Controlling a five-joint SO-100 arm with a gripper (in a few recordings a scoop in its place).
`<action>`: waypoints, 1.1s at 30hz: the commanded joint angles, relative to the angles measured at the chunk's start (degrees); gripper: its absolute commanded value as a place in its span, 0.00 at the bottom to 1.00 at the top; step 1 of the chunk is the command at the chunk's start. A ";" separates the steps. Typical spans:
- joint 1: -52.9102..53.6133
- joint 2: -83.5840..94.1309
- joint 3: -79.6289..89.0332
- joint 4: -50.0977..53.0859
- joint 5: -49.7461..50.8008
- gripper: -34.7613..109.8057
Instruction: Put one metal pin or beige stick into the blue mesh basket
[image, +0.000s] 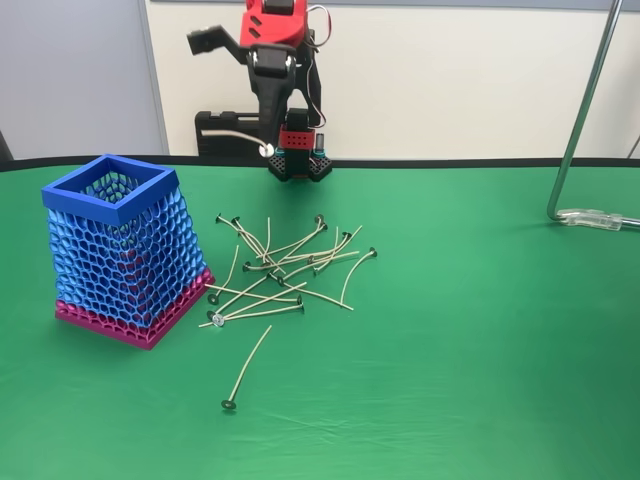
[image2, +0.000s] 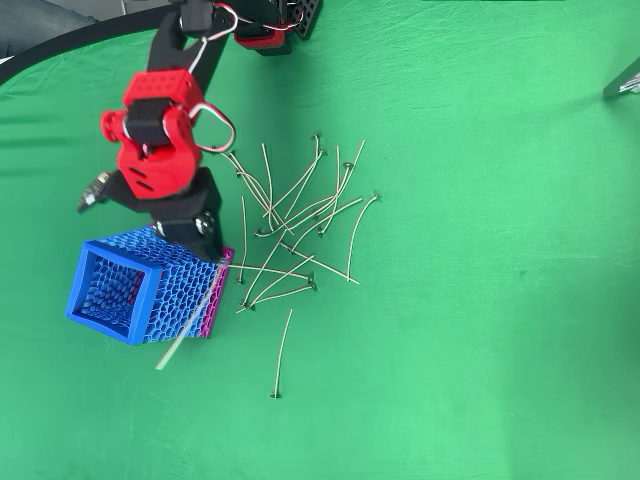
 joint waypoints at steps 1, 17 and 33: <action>6.06 5.27 -4.13 0.18 -1.76 0.24; 24.70 -15.21 -33.31 -0.62 -9.32 0.24; 21.27 -31.90 -46.32 -0.62 -10.28 0.24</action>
